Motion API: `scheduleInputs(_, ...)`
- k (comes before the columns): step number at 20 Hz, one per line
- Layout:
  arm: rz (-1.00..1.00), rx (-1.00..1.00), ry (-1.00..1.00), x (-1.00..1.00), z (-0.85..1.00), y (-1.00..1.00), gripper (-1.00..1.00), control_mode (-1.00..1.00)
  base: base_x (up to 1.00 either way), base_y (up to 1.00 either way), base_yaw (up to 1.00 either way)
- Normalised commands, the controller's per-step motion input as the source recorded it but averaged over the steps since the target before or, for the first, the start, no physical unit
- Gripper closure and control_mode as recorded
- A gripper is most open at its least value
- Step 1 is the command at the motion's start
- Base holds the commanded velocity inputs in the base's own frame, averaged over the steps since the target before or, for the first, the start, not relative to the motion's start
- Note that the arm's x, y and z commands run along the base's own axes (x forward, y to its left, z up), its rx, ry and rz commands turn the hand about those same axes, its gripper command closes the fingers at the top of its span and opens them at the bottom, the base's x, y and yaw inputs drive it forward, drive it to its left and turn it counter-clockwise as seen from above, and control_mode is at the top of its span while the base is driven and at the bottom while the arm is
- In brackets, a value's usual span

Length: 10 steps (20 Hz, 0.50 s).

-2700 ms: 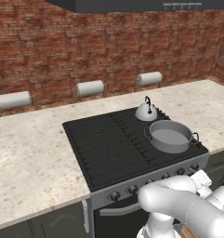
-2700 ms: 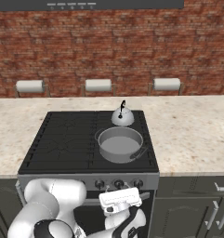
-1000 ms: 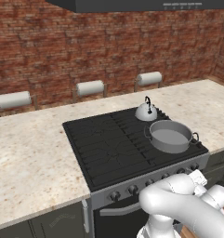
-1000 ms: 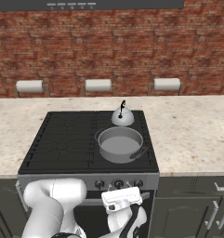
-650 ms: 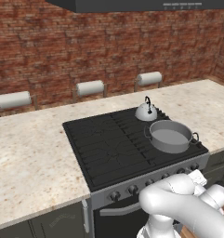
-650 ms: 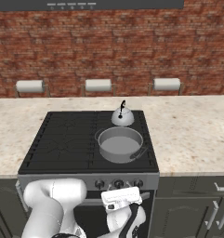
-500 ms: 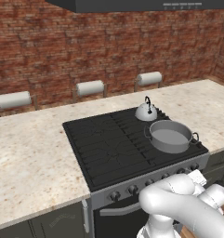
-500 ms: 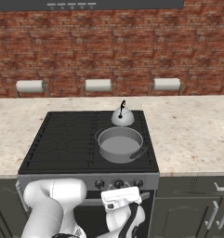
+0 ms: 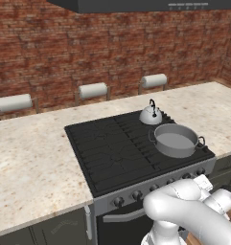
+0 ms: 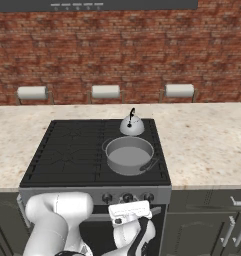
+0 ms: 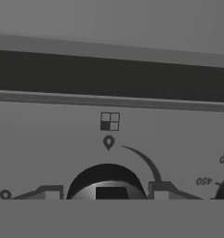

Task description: Pick the kettle from the cabinet and place it on a stove burner. Then pick the pot from the counter and place it on another stove burner. Finally, turn both burners on.

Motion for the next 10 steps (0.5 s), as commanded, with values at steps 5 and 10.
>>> scheduleInputs(5,0.00,-0.06,0.00,0.00,0.00,0.00,1.00,-1.00,0.00,0.00,0.00)
scheduleInputs(10,0.00,-0.21,0.00,0.00,0.00,0.00,1.00,-1.00,0.00,0.00,0.00)
